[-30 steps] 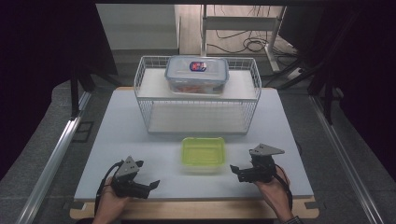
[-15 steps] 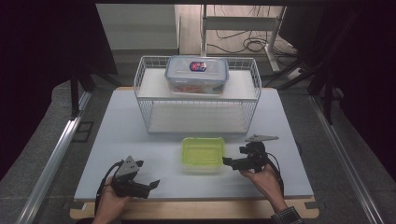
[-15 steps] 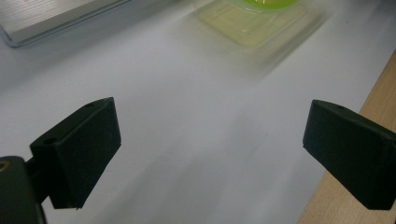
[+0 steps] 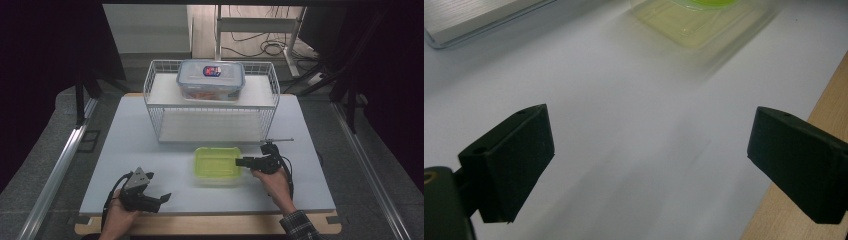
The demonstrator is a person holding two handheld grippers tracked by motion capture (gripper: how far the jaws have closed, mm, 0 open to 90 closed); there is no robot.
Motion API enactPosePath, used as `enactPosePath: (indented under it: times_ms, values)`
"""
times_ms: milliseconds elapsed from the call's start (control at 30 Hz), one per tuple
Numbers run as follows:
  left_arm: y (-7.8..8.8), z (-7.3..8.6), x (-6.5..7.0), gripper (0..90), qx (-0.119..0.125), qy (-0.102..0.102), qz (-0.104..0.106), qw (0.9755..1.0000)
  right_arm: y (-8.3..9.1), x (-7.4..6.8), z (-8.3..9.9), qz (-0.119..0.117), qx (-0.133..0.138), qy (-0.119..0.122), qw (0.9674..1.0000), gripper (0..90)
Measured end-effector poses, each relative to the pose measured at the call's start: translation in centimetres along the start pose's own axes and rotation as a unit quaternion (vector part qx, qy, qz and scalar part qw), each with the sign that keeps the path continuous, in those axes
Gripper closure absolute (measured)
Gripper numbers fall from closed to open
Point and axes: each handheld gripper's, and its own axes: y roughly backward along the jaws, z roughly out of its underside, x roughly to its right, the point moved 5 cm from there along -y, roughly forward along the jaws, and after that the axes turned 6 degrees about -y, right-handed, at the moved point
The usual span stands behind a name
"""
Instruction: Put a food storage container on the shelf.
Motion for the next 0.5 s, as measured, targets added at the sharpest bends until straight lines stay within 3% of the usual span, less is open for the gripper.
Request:
enactPosePath:
  times_ms: [200,333,400,500]
  values:
    - [0.04,0.0,0.0,4.6,-0.001,-0.002,0.0,1.0,-1.07,0.54,-0.3,-0.029,-0.015,-0.052,0.9981,69.1]
    - [0.05,0.02,-0.02,4.6,-0.002,-0.003,0.0,1.0,-1.09,0.61,-0.5,-0.052,-0.021,-0.097,0.9937,77.8]
    - [0.07,0.01,-0.02,4.6,-0.001,-0.003,-0.001,1.0,-1.12,0.33,-0.62,-0.062,-0.025,-0.103,0.9925,80.1]
    - [0.1,0.0,0.0,4.6,-0.001,-0.003,-0.001,1.0,-1.18,-0.29,-0.72,-0.054,-0.035,-0.081,0.9947,80.5]
